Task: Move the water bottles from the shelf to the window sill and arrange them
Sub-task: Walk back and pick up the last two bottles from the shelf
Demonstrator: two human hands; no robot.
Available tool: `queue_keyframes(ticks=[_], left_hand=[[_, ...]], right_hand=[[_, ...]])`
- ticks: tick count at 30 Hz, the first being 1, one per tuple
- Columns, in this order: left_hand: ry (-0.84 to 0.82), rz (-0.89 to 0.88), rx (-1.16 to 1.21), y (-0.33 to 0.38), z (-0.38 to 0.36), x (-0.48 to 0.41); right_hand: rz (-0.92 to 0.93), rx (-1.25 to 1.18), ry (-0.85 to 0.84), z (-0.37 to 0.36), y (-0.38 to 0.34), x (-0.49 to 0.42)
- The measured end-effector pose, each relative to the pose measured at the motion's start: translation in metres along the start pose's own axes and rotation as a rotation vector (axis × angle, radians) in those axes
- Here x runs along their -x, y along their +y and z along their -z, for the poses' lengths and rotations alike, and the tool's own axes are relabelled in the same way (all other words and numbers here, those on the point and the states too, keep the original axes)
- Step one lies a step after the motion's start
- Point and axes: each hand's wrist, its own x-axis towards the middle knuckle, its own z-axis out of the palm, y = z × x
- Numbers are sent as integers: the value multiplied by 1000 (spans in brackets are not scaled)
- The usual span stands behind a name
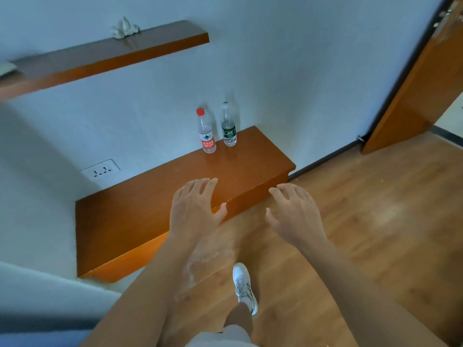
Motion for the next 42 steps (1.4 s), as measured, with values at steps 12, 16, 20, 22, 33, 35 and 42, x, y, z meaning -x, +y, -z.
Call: queue_keyframes(ticks=[12,16,20,22,33,35,42], left_hand=[[-52,79,24,-32,-70,-203],[-82,124,12,-48,-85,-254],[-122,174,-13,-61,-99,-284],[-153,210,-28,-67,-107,-291],[-195,568,9,-75,-138,-313],[-220,595,7,-76,-142,-323],[-149,905,469,-82,-182,-356]], right_hand=[[86,82,-50,-48,31,-221],[109,50,-65,-68,36,-289],[143,11,-104,-93,41,-330],[163,0,-134,-106,45,-346],[228,-194,-303,-157,73,-422],[226,-248,-340,-164,73,-435],[96,-541,-524,-205,56,-466]])
